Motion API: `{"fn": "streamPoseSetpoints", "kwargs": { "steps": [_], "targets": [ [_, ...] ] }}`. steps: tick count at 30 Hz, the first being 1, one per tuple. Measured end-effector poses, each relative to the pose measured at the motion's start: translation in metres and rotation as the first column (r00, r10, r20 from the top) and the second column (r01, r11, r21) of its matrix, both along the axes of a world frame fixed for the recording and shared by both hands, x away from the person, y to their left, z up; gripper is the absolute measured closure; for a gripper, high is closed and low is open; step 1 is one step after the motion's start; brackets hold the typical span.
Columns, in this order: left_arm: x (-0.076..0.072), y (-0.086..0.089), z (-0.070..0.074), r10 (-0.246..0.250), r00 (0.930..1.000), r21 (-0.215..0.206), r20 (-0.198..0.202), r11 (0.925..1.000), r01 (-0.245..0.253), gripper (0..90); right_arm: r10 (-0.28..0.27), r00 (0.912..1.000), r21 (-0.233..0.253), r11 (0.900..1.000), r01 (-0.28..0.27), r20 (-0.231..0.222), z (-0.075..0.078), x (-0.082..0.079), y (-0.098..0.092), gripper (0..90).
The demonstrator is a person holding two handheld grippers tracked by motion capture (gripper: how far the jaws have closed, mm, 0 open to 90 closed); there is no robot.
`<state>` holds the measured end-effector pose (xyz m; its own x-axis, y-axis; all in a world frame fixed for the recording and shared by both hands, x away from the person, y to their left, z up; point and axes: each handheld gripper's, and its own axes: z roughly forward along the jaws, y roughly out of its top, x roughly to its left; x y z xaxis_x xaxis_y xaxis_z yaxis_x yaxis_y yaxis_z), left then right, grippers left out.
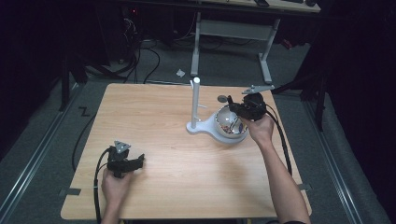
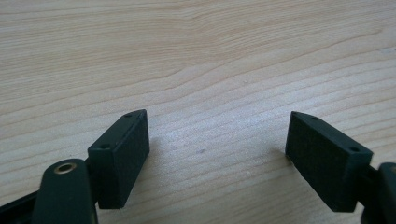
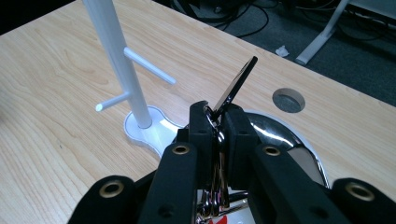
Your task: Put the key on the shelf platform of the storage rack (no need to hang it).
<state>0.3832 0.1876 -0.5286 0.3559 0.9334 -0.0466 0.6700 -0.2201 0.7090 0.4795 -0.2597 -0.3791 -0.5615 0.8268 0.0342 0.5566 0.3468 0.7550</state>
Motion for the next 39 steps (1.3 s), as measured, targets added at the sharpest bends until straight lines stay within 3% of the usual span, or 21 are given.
{"fn": "streamPoseSetpoints", "kwargs": {
  "steps": [19,30,39],
  "targets": [
    [0.000,0.000,0.000,0.000,1.0000,0.001,0.003,1.0000,0.000,22.2,-0.048,0.9988,-0.026,0.999,0.048,-0.010,-0.017,-0.002,-0.010,83.9],
    [0.000,-0.001,0.000,0.000,1.0000,0.005,0.004,1.0000,0.000,22.3,-0.015,0.9999,-0.057,0.998,0.016,0.007,-0.022,-0.006,-0.014,83.7],
    [0.000,-0.001,0.000,0.000,1.0000,0.005,0.004,1.0000,0.000,22.3,0.013,0.9999,-0.084,0.996,-0.014,-0.009,-0.025,-0.009,-0.015,83.7]
  ]
}}
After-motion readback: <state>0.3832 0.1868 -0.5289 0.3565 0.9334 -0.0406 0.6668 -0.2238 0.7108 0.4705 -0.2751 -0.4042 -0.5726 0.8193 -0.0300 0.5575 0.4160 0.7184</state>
